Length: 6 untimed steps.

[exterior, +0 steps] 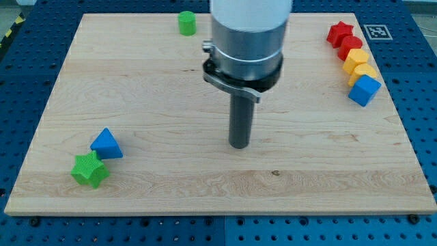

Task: Move your arm to the bottom right side of the board

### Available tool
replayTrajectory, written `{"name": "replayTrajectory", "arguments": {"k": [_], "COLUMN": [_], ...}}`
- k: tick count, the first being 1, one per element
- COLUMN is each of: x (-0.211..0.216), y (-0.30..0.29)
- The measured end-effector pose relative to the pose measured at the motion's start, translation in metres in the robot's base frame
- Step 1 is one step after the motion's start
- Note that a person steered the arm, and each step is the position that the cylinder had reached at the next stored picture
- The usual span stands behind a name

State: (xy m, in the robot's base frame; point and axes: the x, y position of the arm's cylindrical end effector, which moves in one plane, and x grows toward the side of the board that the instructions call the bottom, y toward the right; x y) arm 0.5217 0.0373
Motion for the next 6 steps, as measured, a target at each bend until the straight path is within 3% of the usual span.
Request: {"name": "replayTrajectory", "arguments": {"k": [6], "x": [0.005], "y": [0.229]}}
